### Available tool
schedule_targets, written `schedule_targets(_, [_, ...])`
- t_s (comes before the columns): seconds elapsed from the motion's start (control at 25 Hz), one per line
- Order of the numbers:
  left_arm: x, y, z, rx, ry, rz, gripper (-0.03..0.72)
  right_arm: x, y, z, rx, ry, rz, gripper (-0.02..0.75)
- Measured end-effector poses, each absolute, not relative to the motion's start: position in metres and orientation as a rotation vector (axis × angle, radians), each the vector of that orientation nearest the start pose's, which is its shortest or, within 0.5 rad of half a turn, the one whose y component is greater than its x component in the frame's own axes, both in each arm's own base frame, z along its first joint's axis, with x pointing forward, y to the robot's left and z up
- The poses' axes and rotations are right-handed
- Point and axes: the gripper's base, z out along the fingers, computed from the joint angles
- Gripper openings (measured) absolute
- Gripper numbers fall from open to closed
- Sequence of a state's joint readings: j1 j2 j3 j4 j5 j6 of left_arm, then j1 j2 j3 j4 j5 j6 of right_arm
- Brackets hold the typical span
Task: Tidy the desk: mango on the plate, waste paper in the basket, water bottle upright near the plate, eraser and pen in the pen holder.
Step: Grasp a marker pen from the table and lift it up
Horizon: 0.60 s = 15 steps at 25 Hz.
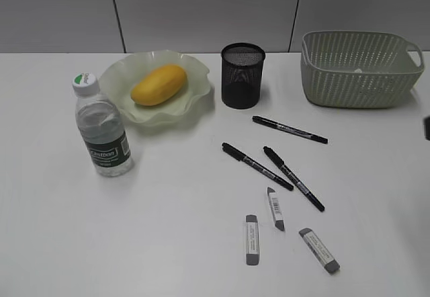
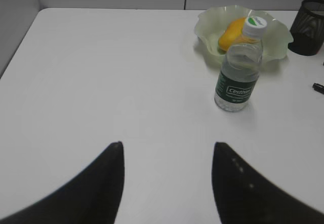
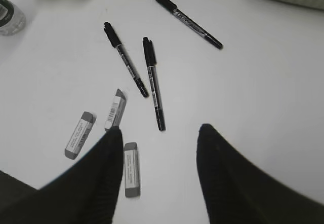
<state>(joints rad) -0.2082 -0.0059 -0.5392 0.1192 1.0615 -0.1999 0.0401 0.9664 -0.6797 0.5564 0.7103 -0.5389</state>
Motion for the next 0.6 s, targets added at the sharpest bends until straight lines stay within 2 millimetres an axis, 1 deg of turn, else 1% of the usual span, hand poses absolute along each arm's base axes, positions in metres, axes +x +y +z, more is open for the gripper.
schedule_targets(0.08, [-0.009,0.011,0.288,-0.013,1.998,-0.119,0.414,0.214,0.050,0.282,-0.408,2.397,0.408,0.384])
schedule_targets(0.12, [-0.009,0.011,0.288,-0.013,1.997,-0.121,0.414,0.232,0.060,0.274,-0.470,2.431,0.408,0.384])
schedule_targets(0.2, [-0.009,0.011,0.288,-0.013,1.997,-0.124,0.414,0.263,0.095,0.262,-0.670,2.444,0.380,0.384])
schedule_targets(0.24, [-0.009,0.011,0.288,-0.013,1.997,-0.124,0.414,0.274,0.112,0.255,-0.775,2.437,0.347,0.384])
schedule_targets(0.32, [-0.009,0.011,0.288,-0.013,1.997,-0.124,0.412,0.295,0.152,0.236,-0.976,2.434,0.298,0.384])
schedule_targets(0.36, [-0.009,0.011,0.288,-0.013,1.997,-0.124,0.409,0.303,0.168,0.229,-1.035,2.435,0.277,0.384])
schedule_targets(0.4, [-0.009,0.011,0.288,-0.013,1.997,-0.124,0.403,0.311,0.181,0.215,-1.086,2.460,0.264,0.384])
schedule_targets(0.48, [-0.009,0.011,0.288,-0.013,1.997,-0.125,0.391,0.326,0.201,0.192,-1.160,2.511,0.257,0.384])
schedule_targets(0.6, [-0.009,0.011,0.288,-0.013,1.997,-0.126,0.372,0.348,0.218,0.168,-1.200,2.558,0.252,0.384])
